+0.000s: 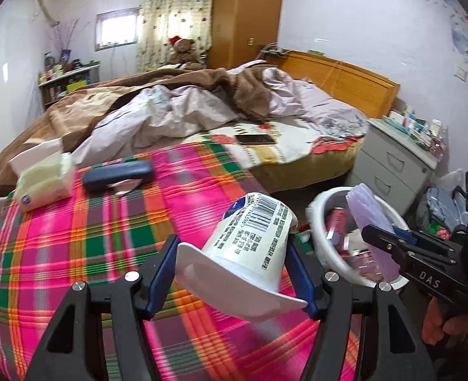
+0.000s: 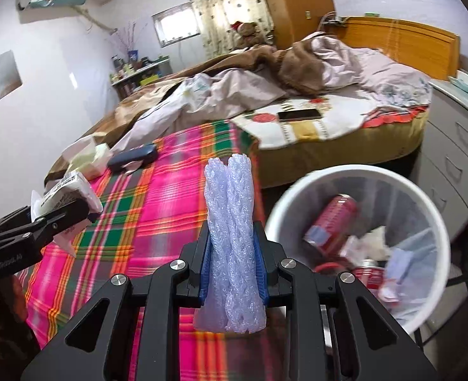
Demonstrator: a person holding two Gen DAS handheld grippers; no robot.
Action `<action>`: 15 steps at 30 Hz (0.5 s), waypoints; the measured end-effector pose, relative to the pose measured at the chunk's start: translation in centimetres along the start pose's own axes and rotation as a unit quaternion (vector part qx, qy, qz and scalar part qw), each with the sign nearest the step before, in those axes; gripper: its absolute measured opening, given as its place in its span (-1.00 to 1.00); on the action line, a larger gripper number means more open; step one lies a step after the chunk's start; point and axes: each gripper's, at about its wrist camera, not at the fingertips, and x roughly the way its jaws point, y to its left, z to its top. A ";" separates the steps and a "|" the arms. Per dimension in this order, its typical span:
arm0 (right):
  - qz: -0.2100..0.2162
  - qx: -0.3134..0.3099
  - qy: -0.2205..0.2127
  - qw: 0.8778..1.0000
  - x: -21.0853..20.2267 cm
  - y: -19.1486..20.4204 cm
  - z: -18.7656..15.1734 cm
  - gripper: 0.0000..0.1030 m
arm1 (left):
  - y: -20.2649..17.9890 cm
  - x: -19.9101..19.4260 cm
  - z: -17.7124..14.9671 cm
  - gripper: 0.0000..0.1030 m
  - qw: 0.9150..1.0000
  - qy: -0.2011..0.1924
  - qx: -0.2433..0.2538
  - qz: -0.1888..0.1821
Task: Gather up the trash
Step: 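Carry the yogurt cup and foam net over the trash bin with both tools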
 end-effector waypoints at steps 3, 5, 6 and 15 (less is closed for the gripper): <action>-0.015 0.008 -0.005 1.000 -0.6 -1.7 0.1 -0.53 | -2.3 0.6 0.3 0.31 1.000 0.000 0.013 -0.010; -0.023 0.013 -0.006 1.000 -1.0 -2.8 0.2 -0.53 | -3.9 1.2 0.6 0.31 0.999 0.005 0.020 -0.024; -0.027 0.016 -0.007 0.999 -1.0 -3.3 0.2 -0.53 | -4.6 1.4 0.6 0.31 0.999 0.007 0.022 -0.030; -0.063 0.035 -0.006 0.997 -1.8 -7.7 0.8 -0.53 | -10.4 4.1 1.0 0.31 0.996 0.028 0.042 -0.075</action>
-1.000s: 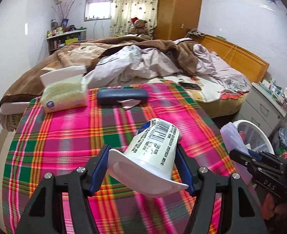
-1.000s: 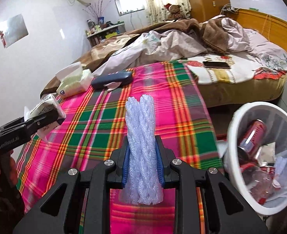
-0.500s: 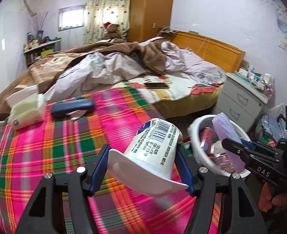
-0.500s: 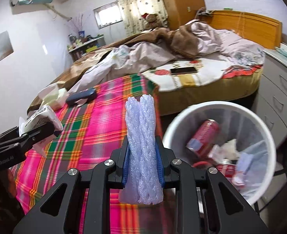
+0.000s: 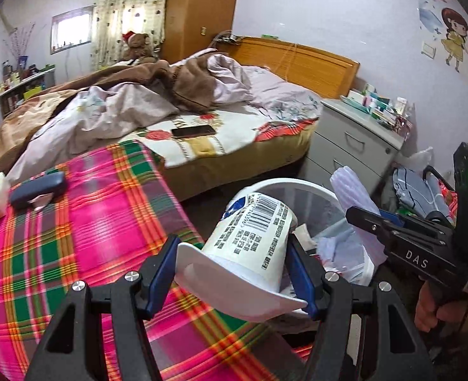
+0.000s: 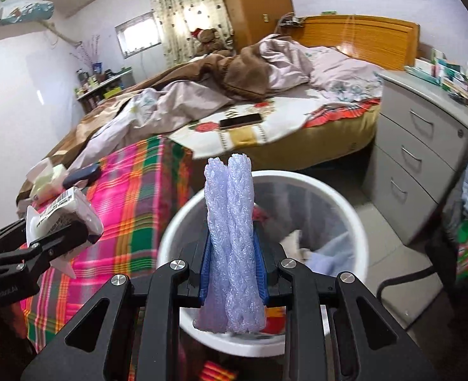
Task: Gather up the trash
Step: 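Carry the yogurt cup and foam net over the trash bin with both tools, then open both tools over the bin to drop the cup and net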
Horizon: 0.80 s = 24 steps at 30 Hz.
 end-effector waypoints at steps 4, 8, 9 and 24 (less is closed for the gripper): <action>-0.011 0.010 0.010 1.000 0.5 -2.0 -0.1 -0.53 | -2.0 1.8 0.1 0.31 1.000 0.016 0.009 -0.013; -0.016 0.012 0.034 0.999 1.6 -3.4 -0.5 -0.53 | -3.8 3.4 -0.2 0.31 0.999 0.026 0.025 -0.009; -0.018 0.010 0.039 0.999 2.0 -3.6 -0.7 -0.53 | -4.1 4.0 -0.3 0.31 0.999 0.036 0.021 -0.018; -0.013 0.009 0.074 0.997 3.6 -5.8 -1.4 -0.48 | -5.9 7.0 -0.4 0.34 0.998 0.060 0.007 -0.023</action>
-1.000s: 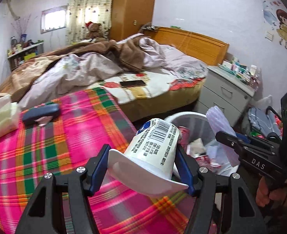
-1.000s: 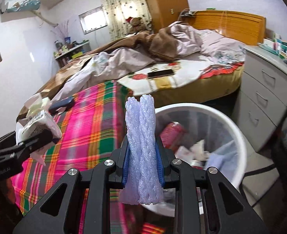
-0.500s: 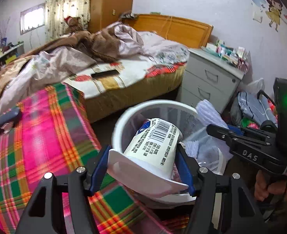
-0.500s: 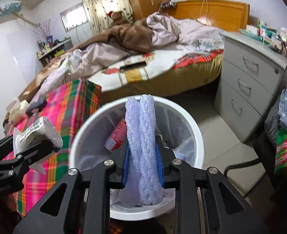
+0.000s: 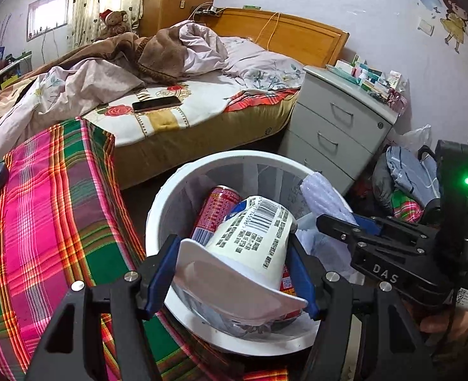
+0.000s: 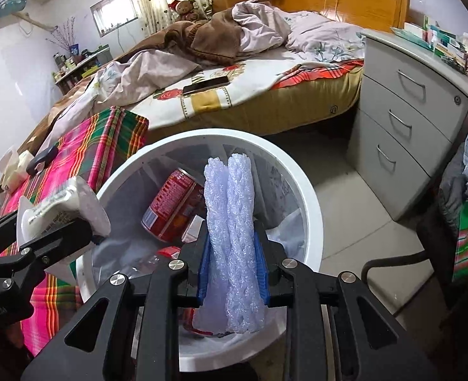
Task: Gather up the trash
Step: 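Open both tools over the bin to drop the cup and net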
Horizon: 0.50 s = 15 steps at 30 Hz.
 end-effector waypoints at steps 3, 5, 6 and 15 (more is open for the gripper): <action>-0.005 -0.006 0.001 1.000 0.1 0.1 -0.1 -0.35 | 0.1 0.1 -0.1 0.41 1.000 0.001 -0.004 0.001; -0.002 -0.005 0.002 1.000 0.1 0.2 -0.2 -0.12 | 0.2 0.0 -0.2 0.44 1.000 0.001 -0.010 -0.006; 0.001 -0.003 0.002 1.000 0.1 0.2 -0.2 0.05 | 0.2 -0.1 -0.2 0.46 1.000 0.002 -0.010 -0.004; 0.001 0.002 -0.018 1.000 -1.5 0.8 -0.4 0.06 | 1.0 -1.6 -0.8 0.48 1.000 -0.012 -0.024 0.005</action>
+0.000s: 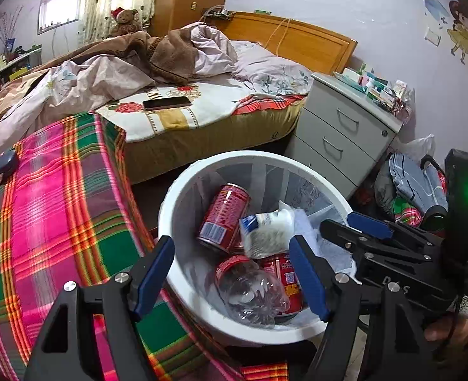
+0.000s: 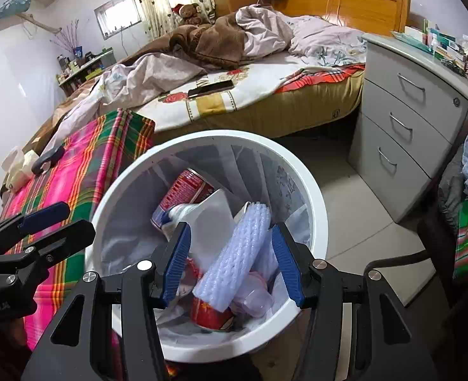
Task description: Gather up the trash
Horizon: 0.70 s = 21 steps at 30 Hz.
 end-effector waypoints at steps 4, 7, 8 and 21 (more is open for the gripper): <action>0.004 0.001 -0.012 1.000 -0.8 0.6 -0.3 0.06 | 0.5 -1.2 -0.6 0.48 1.000 -0.011 -0.003 0.011; 0.011 -0.001 -0.023 1.000 -1.6 1.3 -0.8 0.06 | 0.7 -2.4 -1.2 0.48 1.000 -0.022 -0.006 0.021; 0.013 -0.002 -0.027 1.000 -1.8 1.6 -1.0 0.06 | 0.8 -2.9 -1.4 0.48 0.999 -0.025 -0.008 0.025; 0.055 -0.033 -0.095 0.993 -6.1 6.2 -4.4 0.06 | 2.7 -10.0 -6.0 0.48 0.990 -0.084 -0.036 0.104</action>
